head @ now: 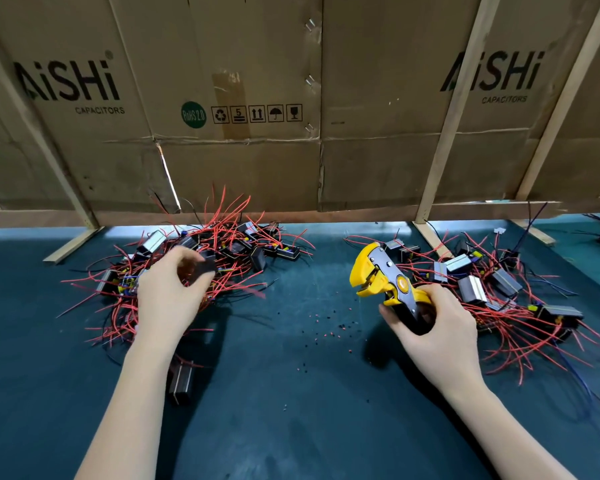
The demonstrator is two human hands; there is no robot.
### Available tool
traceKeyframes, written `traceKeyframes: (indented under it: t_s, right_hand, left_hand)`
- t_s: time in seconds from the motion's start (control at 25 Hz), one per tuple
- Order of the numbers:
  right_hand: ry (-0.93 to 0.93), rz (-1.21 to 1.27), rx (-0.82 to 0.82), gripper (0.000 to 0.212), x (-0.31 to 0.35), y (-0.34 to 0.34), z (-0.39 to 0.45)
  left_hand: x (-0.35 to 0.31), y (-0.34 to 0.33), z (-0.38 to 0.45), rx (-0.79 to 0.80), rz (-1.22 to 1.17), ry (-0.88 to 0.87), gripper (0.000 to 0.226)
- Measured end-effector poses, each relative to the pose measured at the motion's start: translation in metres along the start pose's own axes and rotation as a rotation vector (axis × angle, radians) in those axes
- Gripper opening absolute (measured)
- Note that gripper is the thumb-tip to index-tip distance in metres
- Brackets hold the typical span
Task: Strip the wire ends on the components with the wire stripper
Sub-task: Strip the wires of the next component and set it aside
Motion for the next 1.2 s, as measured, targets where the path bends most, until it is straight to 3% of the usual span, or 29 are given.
traceKeyframes:
  t_s: [0.12, 0.2, 0.28, 0.6, 0.96, 1.2]
  right_hand:
    - [0.000, 0.000, -0.001, 0.046, 0.001, 0.000, 0.000]
    - [0.007, -0.004, 0.003, 0.044, 0.002, -0.001, 0.000]
    - [0.010, -0.013, 0.010, 0.044, 0.002, -0.002, 0.000]
    - [-0.002, -0.022, 0.016, 0.047, 0.003, -0.001, 0.000]
    - [-0.072, -0.069, -0.005, 0.043, -0.001, 0.002, 0.002]
    - [-0.096, -0.063, -0.010, 0.042, -0.001, 0.002, 0.002]
  left_hand:
    - [-0.008, 0.002, -0.001, -0.115, -0.413, 0.142, 0.013]
    - [-0.012, -0.004, -0.003, 0.027, -0.726, 0.258, 0.008]
    - [-0.022, -0.014, -0.008, 0.272, -0.850, 0.323, 0.017]
    - [-0.054, -0.044, -0.035, 0.684, -0.969, 0.373, 0.027]
    - [-0.062, -0.060, -0.053, 0.705, -0.623, 0.048, 0.015]
    - [-0.067, -0.068, -0.066, 0.887, -0.680, 0.069, 0.008]
Point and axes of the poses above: each hand's wrist, its own z-axis towards the middle knuckle, its own y-axis out of the back of the hand, x = y × z, the point moved 3 cm from there along z, towards the middle knuckle, and after that the axes turned 4 degrees about z, right-handed, at the moved point
